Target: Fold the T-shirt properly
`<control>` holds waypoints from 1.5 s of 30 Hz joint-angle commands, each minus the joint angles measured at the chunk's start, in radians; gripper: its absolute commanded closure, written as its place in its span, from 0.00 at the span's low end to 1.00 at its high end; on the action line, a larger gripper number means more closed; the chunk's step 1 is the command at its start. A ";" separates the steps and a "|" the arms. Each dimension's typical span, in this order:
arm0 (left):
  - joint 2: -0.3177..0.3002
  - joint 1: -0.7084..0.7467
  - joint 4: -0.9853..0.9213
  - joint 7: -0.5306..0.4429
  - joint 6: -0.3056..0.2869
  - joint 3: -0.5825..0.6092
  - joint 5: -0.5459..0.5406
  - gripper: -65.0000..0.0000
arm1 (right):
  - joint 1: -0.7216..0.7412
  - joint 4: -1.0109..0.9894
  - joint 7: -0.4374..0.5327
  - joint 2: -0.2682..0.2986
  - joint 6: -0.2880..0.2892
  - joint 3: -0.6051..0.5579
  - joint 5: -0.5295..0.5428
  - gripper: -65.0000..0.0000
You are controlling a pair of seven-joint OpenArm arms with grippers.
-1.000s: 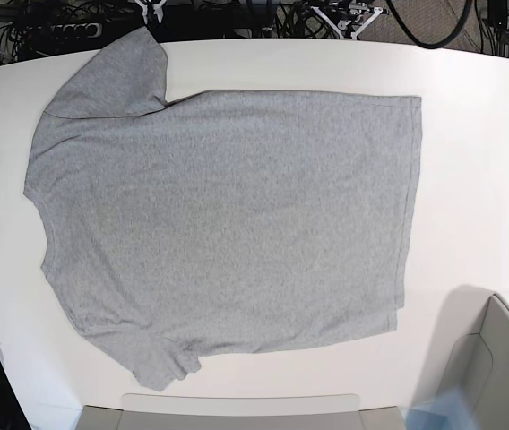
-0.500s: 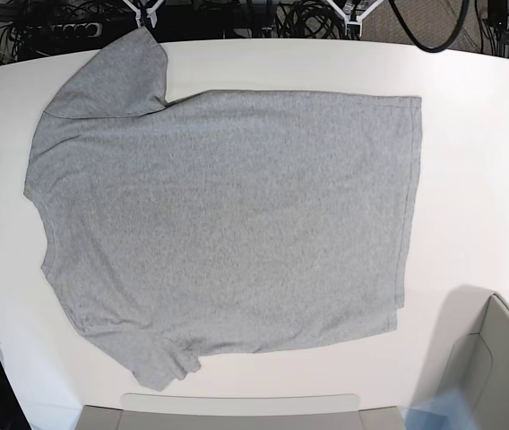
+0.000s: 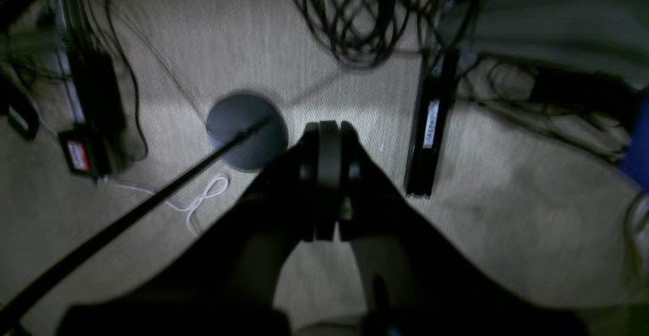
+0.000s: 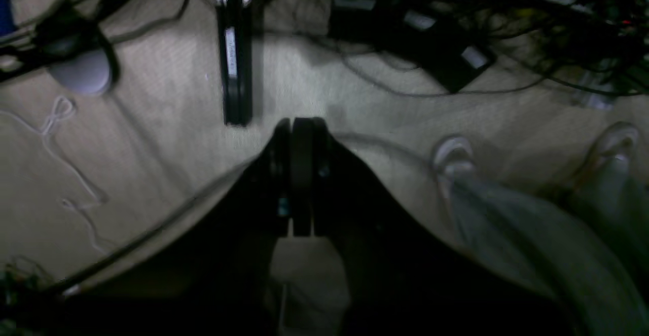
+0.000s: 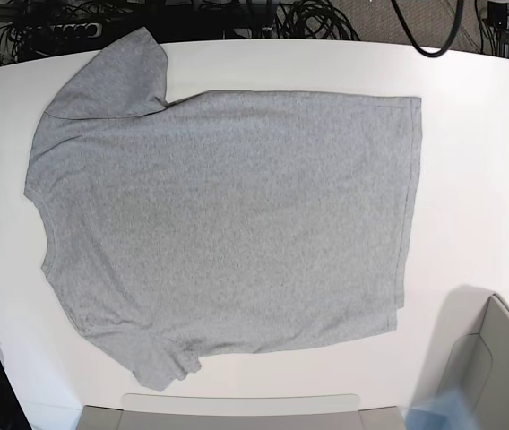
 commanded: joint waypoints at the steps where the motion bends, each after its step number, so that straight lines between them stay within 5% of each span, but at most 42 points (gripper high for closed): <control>1: -0.004 0.057 0.063 -0.020 0.007 -0.002 0.002 1.00 | -0.054 0.058 0.011 0.023 0.009 0.014 0.019 1.00; 13: 0.017 0.317 0.577 0.030 0.007 -0.117 0.002 1.00 | -0.398 0.663 0.011 0.040 0.004 0.325 0.051 1.00; 27: 0.071 0.297 0.962 0.017 0.007 -0.212 0.002 1.00 | -0.278 0.899 -0.117 0.078 0.011 0.548 0.062 1.00; 32: 0.073 0.218 0.962 0.027 0.006 -0.203 0.002 1.00 | -0.236 0.900 -0.160 0.098 0.012 0.580 0.253 1.00; 36: 0.071 0.131 0.962 0.097 0.006 -0.200 0.002 1.00 | -0.148 0.900 -0.371 0.088 0.018 0.677 0.470 0.99; 39: 0.068 0.053 0.962 0.197 0.004 -0.200 0.002 0.99 | -0.080 0.900 -0.528 -0.009 0.135 0.825 0.583 0.93; 45: 0.033 -0.021 0.962 0.229 0.004 -0.131 0.002 0.81 | 0.069 0.899 -0.839 -0.164 0.420 1.123 0.582 0.75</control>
